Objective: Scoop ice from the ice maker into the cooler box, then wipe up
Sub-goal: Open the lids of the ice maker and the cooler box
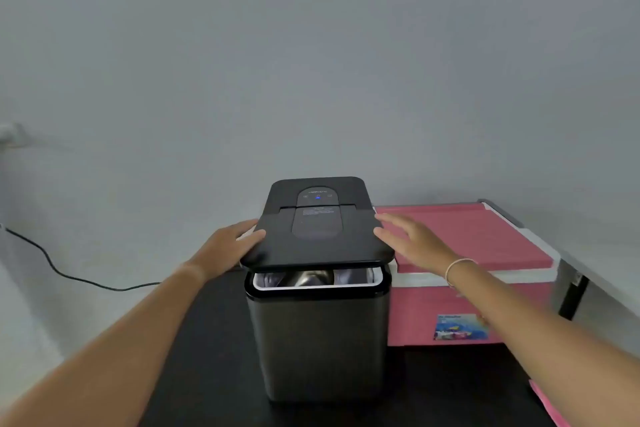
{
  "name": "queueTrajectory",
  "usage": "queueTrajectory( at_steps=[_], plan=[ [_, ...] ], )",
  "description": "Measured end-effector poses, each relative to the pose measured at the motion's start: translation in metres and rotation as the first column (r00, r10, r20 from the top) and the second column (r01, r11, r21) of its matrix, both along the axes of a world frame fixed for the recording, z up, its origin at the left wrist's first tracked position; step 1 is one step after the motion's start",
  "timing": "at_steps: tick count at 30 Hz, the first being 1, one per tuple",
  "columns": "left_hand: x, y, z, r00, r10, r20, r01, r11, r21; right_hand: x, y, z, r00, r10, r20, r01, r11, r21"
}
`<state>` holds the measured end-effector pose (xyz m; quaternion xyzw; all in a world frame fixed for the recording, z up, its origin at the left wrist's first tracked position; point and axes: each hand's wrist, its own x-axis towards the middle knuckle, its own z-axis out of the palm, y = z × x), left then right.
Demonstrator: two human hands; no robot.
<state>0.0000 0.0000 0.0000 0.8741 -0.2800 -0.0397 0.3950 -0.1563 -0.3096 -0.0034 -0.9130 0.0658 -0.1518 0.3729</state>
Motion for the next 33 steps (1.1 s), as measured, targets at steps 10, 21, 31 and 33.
queueTrajectory(
  at_steps=[10, 21, 31, 33],
  plan=[
    [-0.025, 0.006, -0.011, 0.997, -0.070, -0.028, 0.068, 0.993, -0.094, -0.015, 0.007, -0.018, 0.993, 0.085, 0.078, -0.089, 0.995, 0.045],
    [-0.038, 0.013, -0.010, 0.988, -0.077, 0.134, 0.082, 0.996, -0.037, -0.018, 0.007, -0.023, 0.986, 0.103, 0.131, -0.096, 0.994, -0.061],
    [-0.020, -0.015, 0.040, 0.975, 0.113, 0.193, -0.045, 0.945, -0.324, 0.016, 0.015, 0.025, 0.936, -0.058, 0.348, -0.024, 0.973, 0.229],
    [-0.014, -0.019, 0.047, 0.975, 0.133, 0.179, -0.064, 0.936, -0.347, 0.024, 0.016, 0.032, 0.927, -0.097, 0.363, -0.008, 0.960, 0.279]
  ],
)
